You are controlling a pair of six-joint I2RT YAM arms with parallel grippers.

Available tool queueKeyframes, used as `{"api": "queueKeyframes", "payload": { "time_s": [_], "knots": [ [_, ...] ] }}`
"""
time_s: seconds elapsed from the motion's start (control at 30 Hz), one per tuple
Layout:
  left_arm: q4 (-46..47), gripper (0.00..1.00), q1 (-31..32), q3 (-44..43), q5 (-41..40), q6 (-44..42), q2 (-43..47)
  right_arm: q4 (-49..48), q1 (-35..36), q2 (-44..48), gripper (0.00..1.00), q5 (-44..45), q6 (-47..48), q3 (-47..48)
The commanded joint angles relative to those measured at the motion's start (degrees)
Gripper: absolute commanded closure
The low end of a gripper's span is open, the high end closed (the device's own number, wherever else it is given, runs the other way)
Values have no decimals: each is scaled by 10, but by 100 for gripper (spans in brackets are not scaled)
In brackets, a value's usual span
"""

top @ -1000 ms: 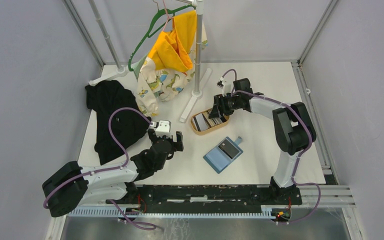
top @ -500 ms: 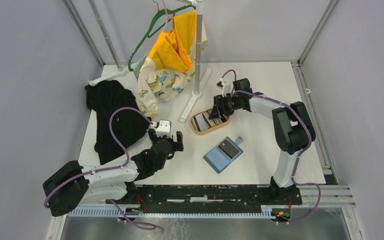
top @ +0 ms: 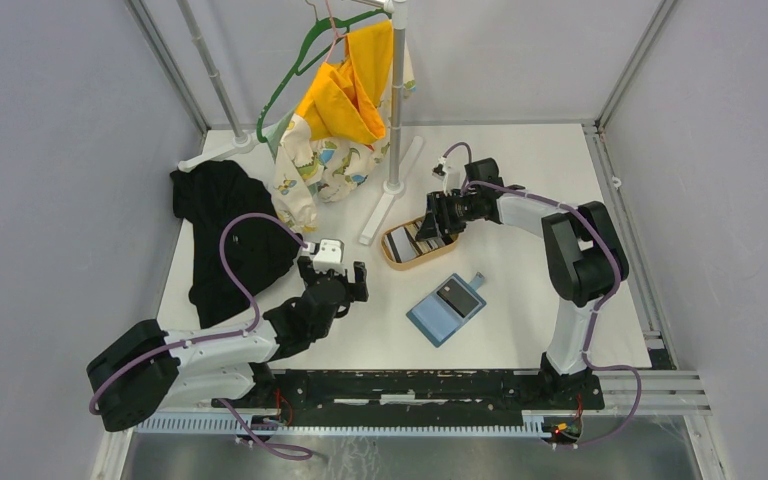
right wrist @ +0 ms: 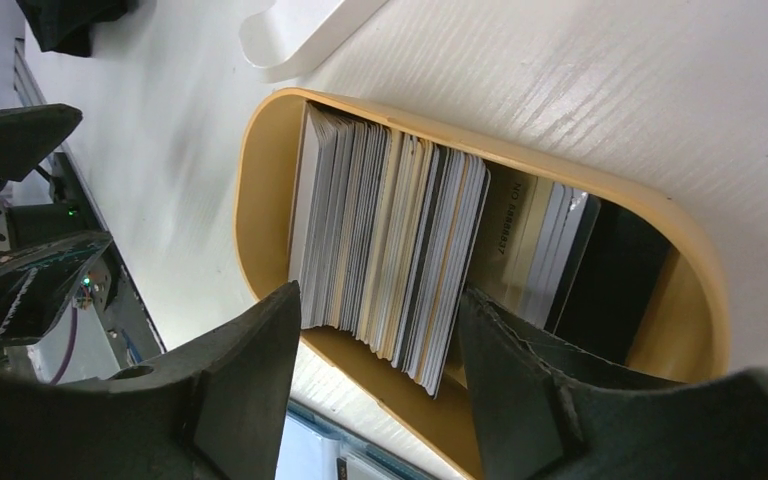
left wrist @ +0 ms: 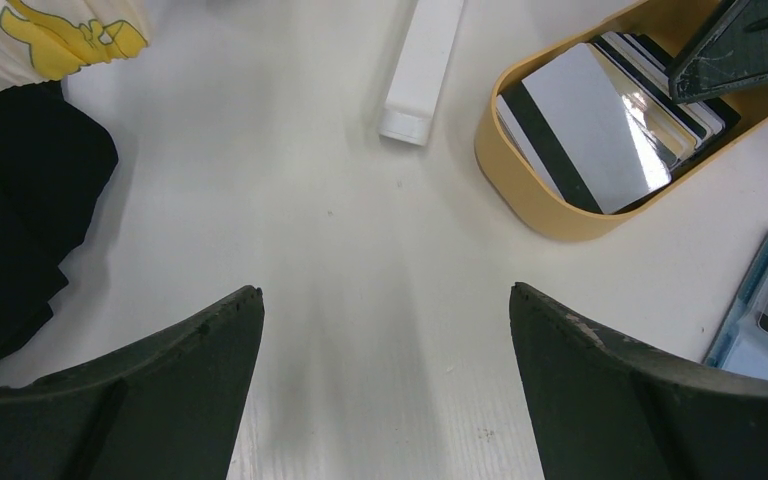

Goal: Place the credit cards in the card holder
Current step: Pick up the credit card from the storage box.

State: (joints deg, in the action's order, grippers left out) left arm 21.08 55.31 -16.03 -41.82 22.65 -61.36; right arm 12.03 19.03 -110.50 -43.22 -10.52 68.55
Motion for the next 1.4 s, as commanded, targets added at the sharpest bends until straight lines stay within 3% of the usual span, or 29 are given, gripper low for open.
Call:
{"api": "queueKeyframes", "payload": {
  "time_s": [0.0,0.77,1.37],
  "knots": [
    [16,4,-1,-21,-11,-32,-3,-33,5,16,36,-49,-27,13],
    [11,4,-1,-31,-10,-34,-16,-51,9,-48,39,-93,-53,12],
    [11,5,-1,-31,-8,-34,-16,-56,-10,-25,42,-132,-68,15]
  ]
}}
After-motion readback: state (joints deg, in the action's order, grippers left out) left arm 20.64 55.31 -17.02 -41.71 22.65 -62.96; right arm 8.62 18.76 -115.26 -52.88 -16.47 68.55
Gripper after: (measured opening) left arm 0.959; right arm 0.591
